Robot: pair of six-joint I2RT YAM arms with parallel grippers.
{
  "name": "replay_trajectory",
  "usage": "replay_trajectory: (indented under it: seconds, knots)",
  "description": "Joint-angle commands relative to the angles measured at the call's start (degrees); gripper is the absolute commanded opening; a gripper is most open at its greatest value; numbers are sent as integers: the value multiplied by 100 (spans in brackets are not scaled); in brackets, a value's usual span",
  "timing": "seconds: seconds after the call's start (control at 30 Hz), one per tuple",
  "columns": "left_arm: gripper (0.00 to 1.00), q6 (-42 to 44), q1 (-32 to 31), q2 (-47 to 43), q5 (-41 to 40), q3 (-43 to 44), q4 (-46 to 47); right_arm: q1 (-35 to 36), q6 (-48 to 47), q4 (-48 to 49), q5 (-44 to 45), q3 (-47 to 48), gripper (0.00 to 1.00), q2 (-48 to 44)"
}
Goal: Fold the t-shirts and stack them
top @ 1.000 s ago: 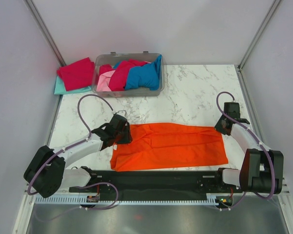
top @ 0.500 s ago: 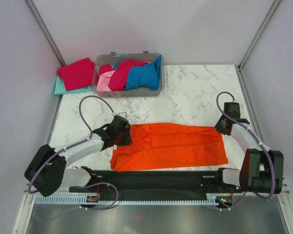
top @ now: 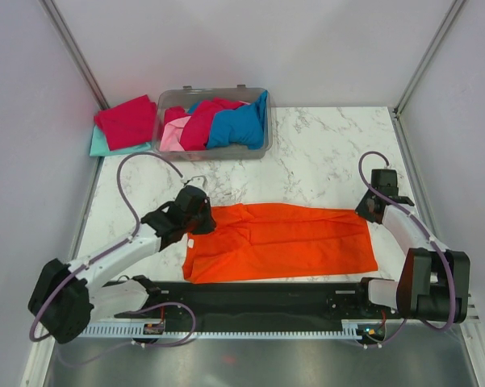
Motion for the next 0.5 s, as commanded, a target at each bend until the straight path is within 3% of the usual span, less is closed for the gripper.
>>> replay_trajectory:
  seconds: [0.0, 0.17, 0.47]
  knots:
    - [2, 224, -19, -722, -339, 157, -566, -41, -35, 0, 30, 61, 0, -243]
    - [2, 206, -10, -1452, -437, 174, -1094, -41, 18, -97, 30, 70, 0, -296]
    - [2, -197, -19, -1936, -51, -53, -1429, -33, 141, -343, 328, 88, 0, -595]
